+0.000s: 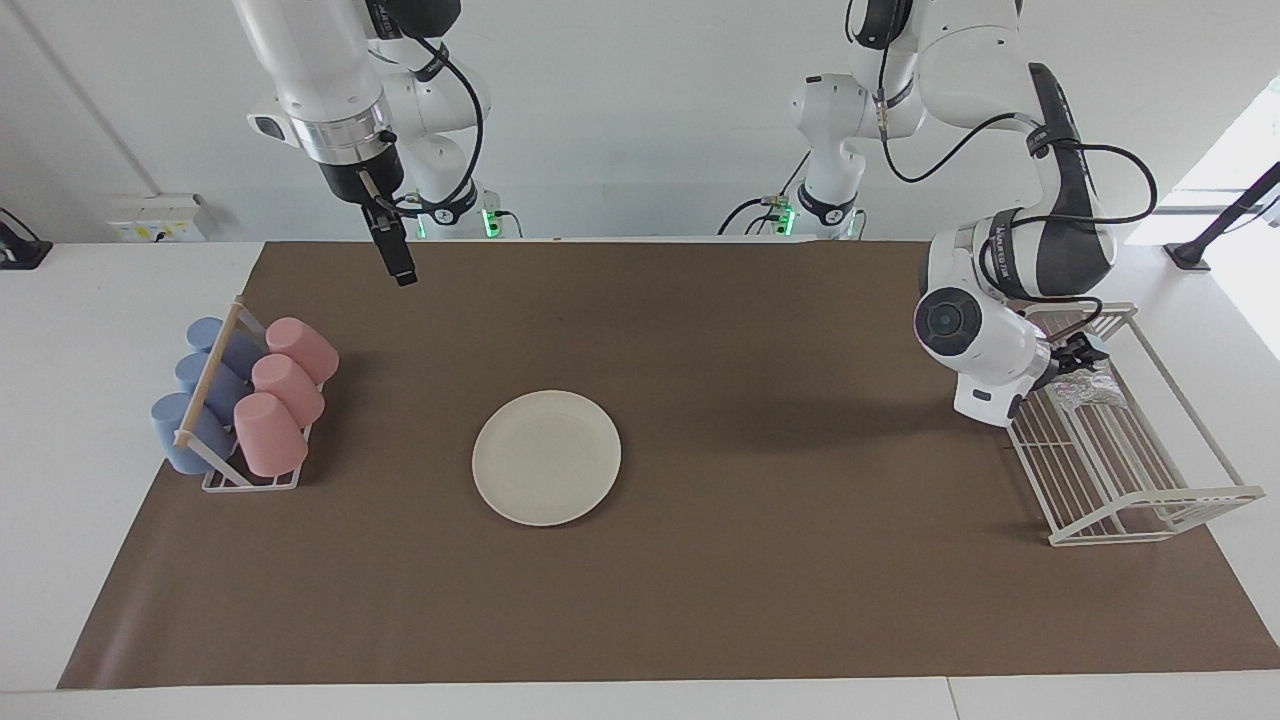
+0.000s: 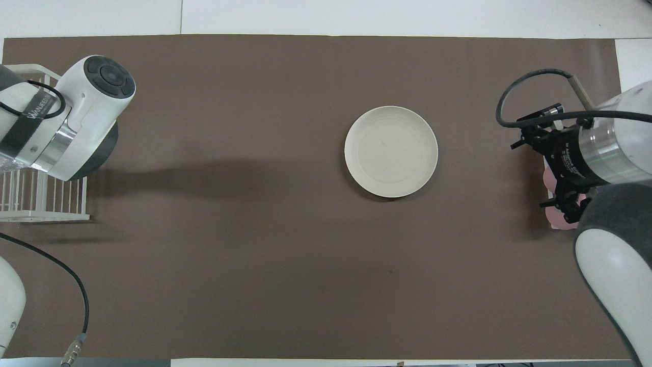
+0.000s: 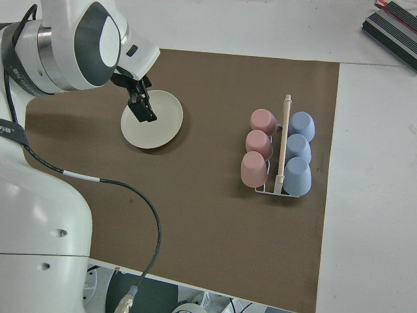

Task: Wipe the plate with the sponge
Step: 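Move the right gripper toward the cream plate while the left gripper rises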

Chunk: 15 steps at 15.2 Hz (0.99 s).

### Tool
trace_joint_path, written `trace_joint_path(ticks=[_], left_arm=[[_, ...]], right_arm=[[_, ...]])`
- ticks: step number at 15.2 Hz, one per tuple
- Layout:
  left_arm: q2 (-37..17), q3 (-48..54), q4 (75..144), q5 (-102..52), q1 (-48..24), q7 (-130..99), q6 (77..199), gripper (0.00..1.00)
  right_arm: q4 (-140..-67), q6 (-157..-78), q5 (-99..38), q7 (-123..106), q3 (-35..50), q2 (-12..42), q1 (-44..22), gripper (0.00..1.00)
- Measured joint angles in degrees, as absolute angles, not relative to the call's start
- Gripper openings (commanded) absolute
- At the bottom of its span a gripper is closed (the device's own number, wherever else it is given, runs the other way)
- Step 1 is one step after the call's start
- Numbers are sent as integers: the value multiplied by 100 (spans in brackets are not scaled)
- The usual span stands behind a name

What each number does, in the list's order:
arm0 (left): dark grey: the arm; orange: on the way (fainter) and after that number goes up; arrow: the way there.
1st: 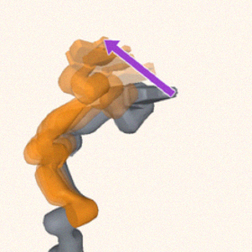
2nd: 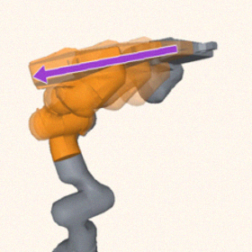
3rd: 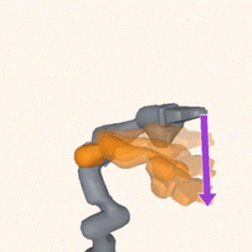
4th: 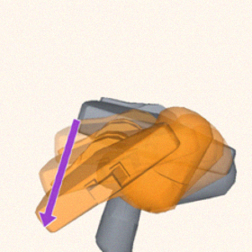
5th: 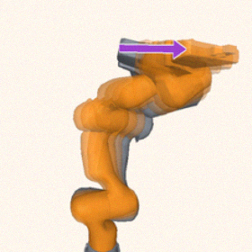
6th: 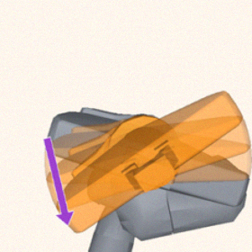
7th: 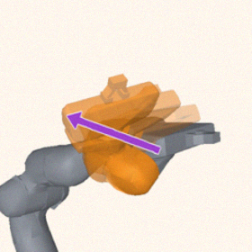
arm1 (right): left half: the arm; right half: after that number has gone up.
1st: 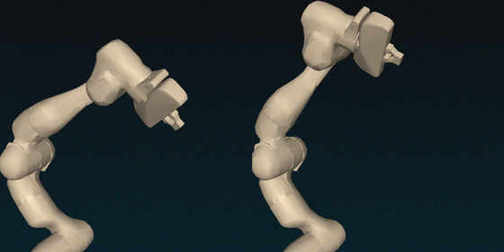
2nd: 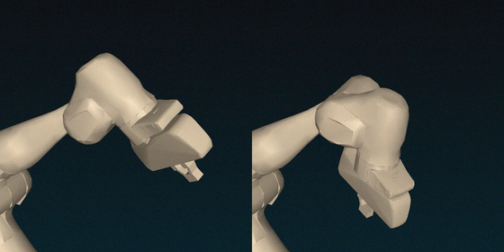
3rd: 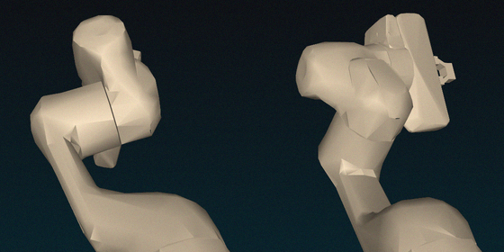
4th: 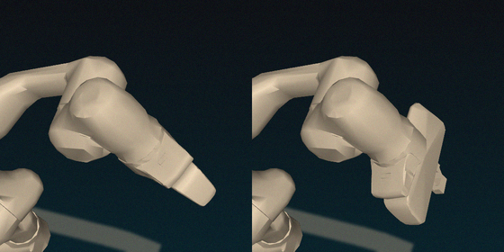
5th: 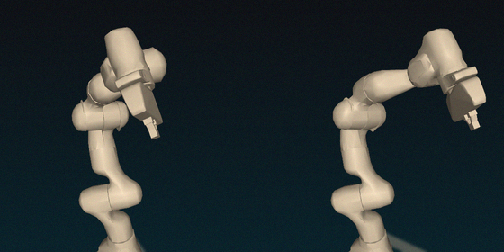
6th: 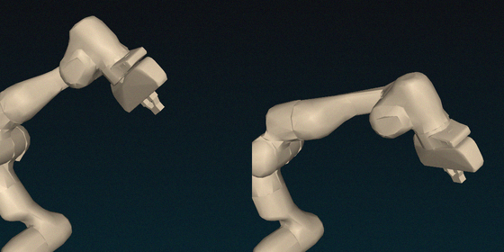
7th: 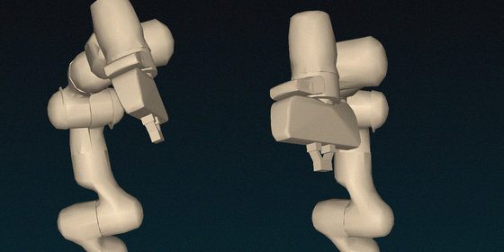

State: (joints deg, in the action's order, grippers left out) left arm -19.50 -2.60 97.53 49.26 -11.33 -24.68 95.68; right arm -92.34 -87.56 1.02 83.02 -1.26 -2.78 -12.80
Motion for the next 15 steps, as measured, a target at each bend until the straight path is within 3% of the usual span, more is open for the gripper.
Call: trace_joint_path(ticks=[4, 6, 15], left_arm=[[-1949, -269, 9752, 4937, -1093, -2468, 9568, 19], [-1949, -276, 9752, 4939, -1090, -2469, 9568, 0], [-1948, -285, 9735, 4945, -1089, -2471, 9571, 0]], right_arm=[[-9263, -8728, 101, 8671, -124, -318, -1493, 100], [-9299, -8728, 101, 8873, -127, -334, -1494, 100], [-9299, -8920, -461, 10170, -15, -342, -1624, 100]])
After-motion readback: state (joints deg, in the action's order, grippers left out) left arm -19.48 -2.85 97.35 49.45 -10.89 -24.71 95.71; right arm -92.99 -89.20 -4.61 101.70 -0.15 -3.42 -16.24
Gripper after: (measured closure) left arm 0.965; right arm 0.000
